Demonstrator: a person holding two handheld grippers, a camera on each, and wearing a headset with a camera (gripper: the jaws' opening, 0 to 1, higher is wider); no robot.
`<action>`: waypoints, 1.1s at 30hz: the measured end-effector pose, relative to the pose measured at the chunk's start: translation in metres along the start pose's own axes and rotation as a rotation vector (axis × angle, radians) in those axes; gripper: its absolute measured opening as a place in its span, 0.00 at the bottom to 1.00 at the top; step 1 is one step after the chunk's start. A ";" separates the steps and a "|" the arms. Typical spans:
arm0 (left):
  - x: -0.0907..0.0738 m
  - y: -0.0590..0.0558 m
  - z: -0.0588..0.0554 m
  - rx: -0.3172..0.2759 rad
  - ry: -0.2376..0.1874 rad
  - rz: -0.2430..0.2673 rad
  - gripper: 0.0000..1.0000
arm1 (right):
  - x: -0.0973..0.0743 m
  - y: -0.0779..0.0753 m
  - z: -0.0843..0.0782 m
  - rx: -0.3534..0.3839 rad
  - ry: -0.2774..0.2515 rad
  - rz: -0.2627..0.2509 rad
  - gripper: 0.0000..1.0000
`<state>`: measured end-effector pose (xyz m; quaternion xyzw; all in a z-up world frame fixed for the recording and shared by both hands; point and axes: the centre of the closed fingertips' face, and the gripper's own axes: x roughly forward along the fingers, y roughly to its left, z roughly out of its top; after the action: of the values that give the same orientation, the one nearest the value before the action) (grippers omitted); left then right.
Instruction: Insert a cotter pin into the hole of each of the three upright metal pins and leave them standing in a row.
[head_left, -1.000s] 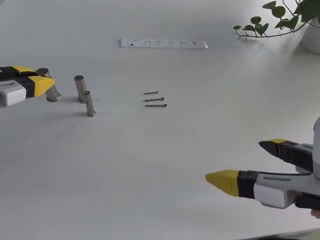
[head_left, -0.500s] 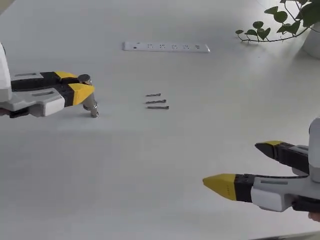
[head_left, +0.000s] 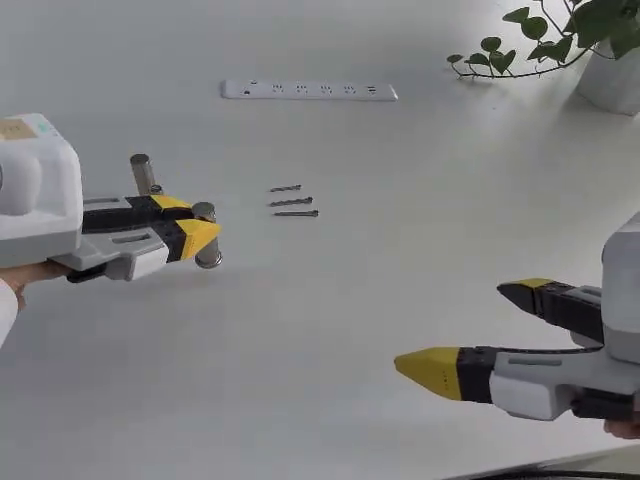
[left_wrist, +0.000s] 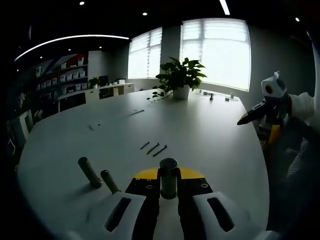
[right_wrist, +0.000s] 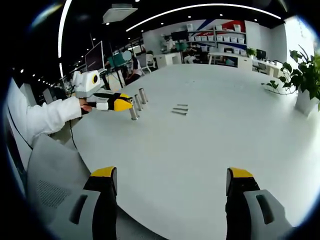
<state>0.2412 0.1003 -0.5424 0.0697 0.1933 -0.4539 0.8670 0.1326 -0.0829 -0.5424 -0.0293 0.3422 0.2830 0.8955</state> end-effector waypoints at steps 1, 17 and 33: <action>0.002 -0.001 -0.001 0.003 0.004 -0.002 0.10 | 0.000 0.000 0.000 0.003 -0.001 -0.001 0.88; 0.009 0.002 -0.011 0.003 0.034 0.042 0.10 | 0.002 0.003 0.003 -0.005 0.001 0.015 0.88; 0.009 0.001 -0.017 -0.020 0.030 0.054 0.11 | 0.003 0.004 0.001 -0.007 0.010 0.020 0.89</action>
<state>0.2416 0.0990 -0.5615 0.0731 0.2090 -0.4271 0.8767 0.1326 -0.0779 -0.5431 -0.0303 0.3461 0.2929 0.8908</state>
